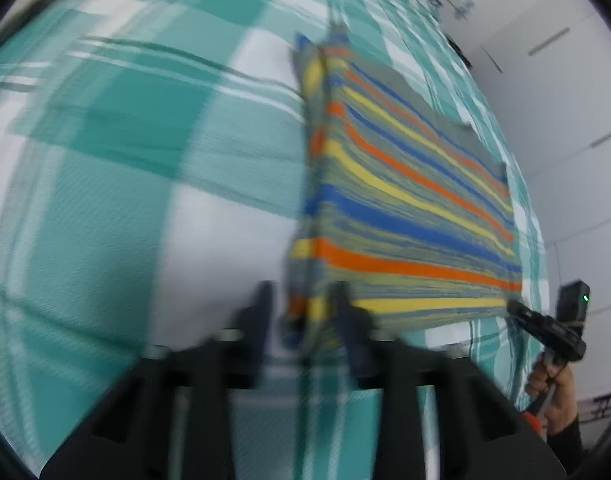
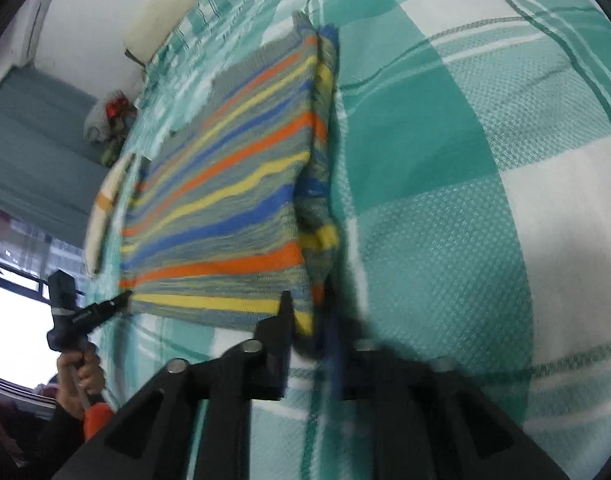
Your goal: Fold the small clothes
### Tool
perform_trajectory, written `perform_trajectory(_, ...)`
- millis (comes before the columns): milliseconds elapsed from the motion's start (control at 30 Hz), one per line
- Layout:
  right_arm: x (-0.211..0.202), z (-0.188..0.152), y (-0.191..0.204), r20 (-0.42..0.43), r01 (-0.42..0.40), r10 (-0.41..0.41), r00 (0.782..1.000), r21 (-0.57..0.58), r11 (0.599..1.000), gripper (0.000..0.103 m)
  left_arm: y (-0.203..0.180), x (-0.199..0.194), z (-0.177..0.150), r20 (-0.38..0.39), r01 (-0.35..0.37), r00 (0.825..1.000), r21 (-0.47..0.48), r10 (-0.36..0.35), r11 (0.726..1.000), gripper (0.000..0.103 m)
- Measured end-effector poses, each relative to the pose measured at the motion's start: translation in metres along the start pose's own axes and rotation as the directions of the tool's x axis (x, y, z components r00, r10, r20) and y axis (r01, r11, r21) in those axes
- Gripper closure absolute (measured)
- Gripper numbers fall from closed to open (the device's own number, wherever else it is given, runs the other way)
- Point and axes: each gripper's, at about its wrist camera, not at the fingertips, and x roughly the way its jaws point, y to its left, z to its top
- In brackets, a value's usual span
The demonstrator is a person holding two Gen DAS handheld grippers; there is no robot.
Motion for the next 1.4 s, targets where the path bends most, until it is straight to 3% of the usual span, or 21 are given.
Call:
perform_trajectory(67,-0.014,-0.002,0.005,0.024,0.066,-0.065,0.998,-0.042,0.997,0.066,0.0,-0.022,-0.003,0.068,-0.057,0.996,0.027,0.055,0.998,0.049)
perform_trajectory(167,-0.044,0.001,0.025,0.122,0.212,-0.193,0.974,-0.167,0.963,0.066,-0.018,-0.045,0.001,0.161,-0.105,0.983,0.089,0.089,0.99,0.049)
perform_trajectory(300,-0.054,0.018,0.07,0.188,0.198,-0.146,0.971,-0.299,0.933,0.066,-0.064,-0.035,0.016,0.19,-0.053,0.982,0.211,0.012,0.976,0.036)
perform_trajectory(400,-0.034,0.031,0.107,0.207,0.181,-0.105,0.973,-0.392,0.902,0.066,-0.095,0.0,0.044,0.165,-0.002,0.985,0.272,-0.044,0.962,0.034)
perform_trajectory(500,-0.002,0.039,0.119,0.179,0.173,-0.105,0.978,-0.425,0.888,0.066,-0.088,0.032,0.079,0.14,0.022,0.989,0.18,-0.047,0.983,0.034)
perform_trajectory(600,0.034,0.036,0.107,0.127,0.207,-0.168,0.978,-0.433,0.877,0.066,-0.046,0.053,0.12,0.176,-0.015,0.984,-0.006,0.016,1.0,0.038)
perform_trajectory(667,0.05,0.028,0.09,0.091,0.233,-0.215,0.972,-0.424,0.875,0.066,-0.011,0.056,0.137,0.196,-0.055,0.977,-0.15,0.084,0.987,0.04)
perform_trajectory(767,0.039,0.019,0.074,0.129,0.214,-0.176,0.976,-0.412,0.886,0.066,0.021,0.039,0.142,0.232,0.013,0.972,-0.244,0.045,0.97,0.041)
perform_trajectory(867,0.015,0.013,0.074,0.158,0.212,-0.161,0.974,-0.399,0.892,0.066,0.018,0.01,0.125,0.274,0.018,0.961,-0.176,0.031,0.984,0.035)
perform_trajectory(967,-0.003,0.002,0.086,0.192,0.206,-0.132,0.973,-0.442,0.873,0.066,-0.009,-0.013,0.082,0.281,-0.017,0.96,-0.024,0.023,1.0,0.026)
perform_trajectory(1067,-0.003,-0.011,0.087,0.174,0.198,-0.13,0.976,-0.466,0.862,0.062,-0.032,-0.009,0.042,0.225,-0.062,0.974,0.099,0.038,0.993,0.018)
perform_trajectory(1133,0.011,-0.023,0.074,0.124,0.218,-0.181,0.976,-0.442,0.87,0.062,-0.039,0.01,0.015,0.145,-0.135,0.983,0.168,0.111,0.976,0.019)
perform_trajectory(1167,0.018,-0.032,0.062,0.087,0.23,-0.213,0.973,-0.415,0.88,0.062,-0.036,0.017,0.006,0.114,-0.172,0.981,0.175,0.154,0.969,0.024)
perform_trajectory(1200,0.012,-0.04,0.058,0.109,0.224,-0.196,0.974,-0.406,0.886,0.062,-0.03,0.019,-0.006,0.099,-0.197,0.978,0.174,0.182,0.965,0.024)
perform_trajectory(1333,-0.012,-0.064,0.057,0.126,0.257,-0.225,0.966,-0.375,0.891,0.062,-0.026,-0.015,-0.046,0.126,-0.204,0.975,0.171,0.184,0.964,0.023)
perform_trajectory(1400,-0.026,-0.079,0.056,0.161,0.26,-0.216,0.963,-0.344,0.902,0.054,-0.034,-0.034,-0.063,0.167,-0.206,0.97,0.184,0.176,0.961,0.016)
